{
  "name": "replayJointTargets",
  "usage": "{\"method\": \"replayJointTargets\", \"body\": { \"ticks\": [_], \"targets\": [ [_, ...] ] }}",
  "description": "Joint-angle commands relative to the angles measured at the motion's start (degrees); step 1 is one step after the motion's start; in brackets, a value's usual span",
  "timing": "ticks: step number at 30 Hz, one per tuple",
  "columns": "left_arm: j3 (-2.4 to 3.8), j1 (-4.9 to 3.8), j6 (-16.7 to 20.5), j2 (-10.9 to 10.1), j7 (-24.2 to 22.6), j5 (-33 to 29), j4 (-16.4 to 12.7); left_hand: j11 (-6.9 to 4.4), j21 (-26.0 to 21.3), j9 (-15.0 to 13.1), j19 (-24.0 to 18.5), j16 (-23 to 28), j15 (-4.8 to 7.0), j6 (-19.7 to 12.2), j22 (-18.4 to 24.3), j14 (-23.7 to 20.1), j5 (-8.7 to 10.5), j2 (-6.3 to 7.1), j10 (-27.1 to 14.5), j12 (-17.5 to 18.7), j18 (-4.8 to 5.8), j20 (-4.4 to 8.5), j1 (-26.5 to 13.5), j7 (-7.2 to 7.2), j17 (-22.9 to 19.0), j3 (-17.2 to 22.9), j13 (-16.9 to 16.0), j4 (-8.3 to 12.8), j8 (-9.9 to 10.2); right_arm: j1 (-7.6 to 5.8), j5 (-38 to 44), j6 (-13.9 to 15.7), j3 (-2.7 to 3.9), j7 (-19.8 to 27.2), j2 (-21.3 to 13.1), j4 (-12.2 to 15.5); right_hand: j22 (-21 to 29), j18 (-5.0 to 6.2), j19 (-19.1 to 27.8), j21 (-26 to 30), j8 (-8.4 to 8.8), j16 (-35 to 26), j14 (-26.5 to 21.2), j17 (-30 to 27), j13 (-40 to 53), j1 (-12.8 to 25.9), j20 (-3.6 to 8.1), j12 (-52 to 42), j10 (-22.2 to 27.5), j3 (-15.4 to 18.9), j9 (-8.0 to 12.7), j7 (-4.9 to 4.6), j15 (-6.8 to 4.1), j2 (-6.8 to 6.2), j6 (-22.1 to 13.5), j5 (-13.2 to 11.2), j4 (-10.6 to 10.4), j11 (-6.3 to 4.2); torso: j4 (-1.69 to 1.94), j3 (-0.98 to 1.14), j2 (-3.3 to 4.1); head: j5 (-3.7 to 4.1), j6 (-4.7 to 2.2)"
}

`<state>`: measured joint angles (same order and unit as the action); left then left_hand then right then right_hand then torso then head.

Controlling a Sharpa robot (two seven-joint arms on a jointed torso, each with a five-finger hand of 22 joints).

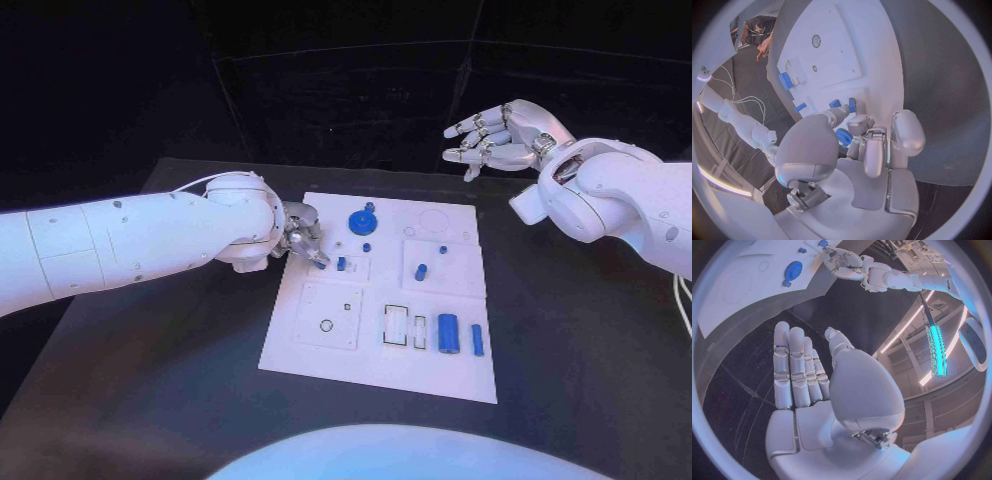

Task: Assemble the parts on the task board

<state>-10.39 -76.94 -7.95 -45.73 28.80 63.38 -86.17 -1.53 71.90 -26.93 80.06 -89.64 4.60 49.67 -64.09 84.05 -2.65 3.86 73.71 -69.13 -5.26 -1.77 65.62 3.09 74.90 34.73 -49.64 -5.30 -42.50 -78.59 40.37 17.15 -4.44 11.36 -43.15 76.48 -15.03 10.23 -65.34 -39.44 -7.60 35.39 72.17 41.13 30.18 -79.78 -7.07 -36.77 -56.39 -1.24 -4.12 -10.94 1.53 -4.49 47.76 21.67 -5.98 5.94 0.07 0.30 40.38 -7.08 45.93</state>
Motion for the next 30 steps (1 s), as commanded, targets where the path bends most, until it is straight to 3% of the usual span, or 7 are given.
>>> {"method": "replayJointTargets", "body": {
  "ticks": [1,8,17,30],
  "targets": [
    [-0.12,0.03,-1.52,0.0,0.5,0.4,-0.16,-0.06,-0.06,-0.07,0.07,-0.36,0.1,0.04,-0.08,5.95,-0.14,-0.07,0.45,0.17,-0.19,0.1,-0.41,-0.55,15.1,5.47,-0.04,5.19,-0.24,-0.12,0.04,-0.3,0.05,0.51,-0.02,0.06,0.1,0.24,-0.3,0.34,-0.35,0.0,-0.21,-0.06,-0.07,-0.11,-0.1,-0.36,0.46,0.42,-0.01,0.05,-0.14,0.1,-0.45,-0.19,0.02,-0.02,0.0,-0.01,0.03,-0.03,0.05],
    [-0.18,0.04,-1.11,0.15,0.47,0.39,-0.13,-0.18,-0.08,-0.31,0.07,-0.36,0.18,0.34,-0.1,5.95,-0.11,0.54,0.68,0.06,-0.19,0.17,-1.13,-0.73,15.1,5.19,-0.22,5.1,-0.78,-0.12,0.04,-0.28,0.05,0.53,0.0,0.08,0.1,0.24,-0.31,0.35,-0.37,0.0,-0.21,-0.07,-0.09,-0.13,-0.1,-0.38,0.46,0.42,-0.01,0.05,-0.14,0.11,-0.46,-0.2,0.02,-0.03,0.0,-0.02,0.01,-0.03,0.12],
    [-0.2,0.04,-0.25,0.28,0.65,-0.05,0.13,-0.51,0.14,-0.67,0.3,-0.36,0.45,1.1,-0.54,5.95,-0.1,1.6,1.19,-0.34,-0.12,0.4,-4.22,-1.19,15.1,2.22,-0.73,3.32,-1.77,-0.12,0.04,-0.26,0.05,0.54,0.03,0.09,0.1,0.24,-0.31,0.35,-0.37,0.0,-0.21,-0.07,-0.09,-0.13,-0.1,-0.38,0.46,0.42,-0.01,0.05,-0.14,0.11,-0.46,-0.2,0.02,-0.03,0.01,-0.01,0.01,0.02,0.22],
    [-0.21,0.04,0.14,0.56,1.03,-0.2,0.39,-0.77,0.36,-0.69,0.55,-0.36,0.73,1.67,-0.96,5.95,-0.1,2.11,1.48,-0.68,-0.04,0.67,-7.31,-1.48,15.1,-1.03,-1.26,1.08,-2.26,-0.12,0.04,-0.21,0.05,0.55,0.04,0.13,0.1,0.24,-0.33,0.37,-0.4,0.01,-0.2,-0.08,-0.13,-0.14,-0.1,-0.42,0.48,0.44,-0.01,0.05,-0.14,0.14,-0.48,-0.22,0.0,-0.02,0.02,0.0,0.0,0.07,0.34]
  ]
}}
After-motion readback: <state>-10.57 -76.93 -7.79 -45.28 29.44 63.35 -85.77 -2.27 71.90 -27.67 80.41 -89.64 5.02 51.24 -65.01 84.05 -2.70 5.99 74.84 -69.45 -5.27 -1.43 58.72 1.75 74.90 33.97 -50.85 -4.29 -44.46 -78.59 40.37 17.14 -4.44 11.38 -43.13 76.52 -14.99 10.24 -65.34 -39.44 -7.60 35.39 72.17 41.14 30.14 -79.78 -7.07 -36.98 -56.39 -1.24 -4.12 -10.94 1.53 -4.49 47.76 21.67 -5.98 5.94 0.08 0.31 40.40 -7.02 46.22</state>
